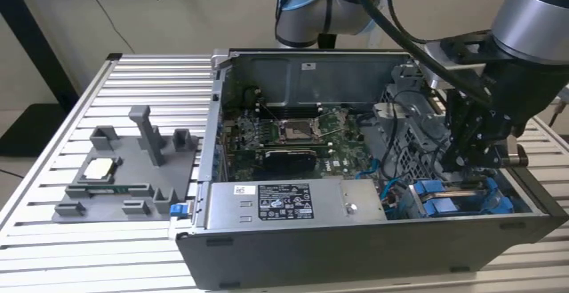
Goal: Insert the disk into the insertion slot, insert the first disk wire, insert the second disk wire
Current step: 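Insert the second disk wire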
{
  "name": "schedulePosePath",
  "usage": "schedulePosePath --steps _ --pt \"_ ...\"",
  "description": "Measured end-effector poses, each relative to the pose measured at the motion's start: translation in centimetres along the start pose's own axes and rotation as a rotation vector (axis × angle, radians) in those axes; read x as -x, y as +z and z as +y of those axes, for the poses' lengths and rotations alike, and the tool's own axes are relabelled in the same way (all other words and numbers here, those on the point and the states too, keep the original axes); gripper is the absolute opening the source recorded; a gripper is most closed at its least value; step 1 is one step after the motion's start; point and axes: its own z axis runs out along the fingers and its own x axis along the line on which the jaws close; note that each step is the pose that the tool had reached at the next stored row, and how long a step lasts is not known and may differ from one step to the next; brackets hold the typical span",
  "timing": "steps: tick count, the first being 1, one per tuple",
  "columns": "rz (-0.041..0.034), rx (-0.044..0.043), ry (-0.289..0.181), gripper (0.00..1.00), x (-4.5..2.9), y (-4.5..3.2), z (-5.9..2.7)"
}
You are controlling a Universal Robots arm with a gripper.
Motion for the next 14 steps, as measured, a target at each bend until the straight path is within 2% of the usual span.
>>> schedulePosePath --steps 6,14 --pt "0.0 -0.0004 0.0 0.16 -0.07 0.58 -0.02" --pt "-0.0001 -0.001 0.0 0.16 -0.07 0.69 -0.04"
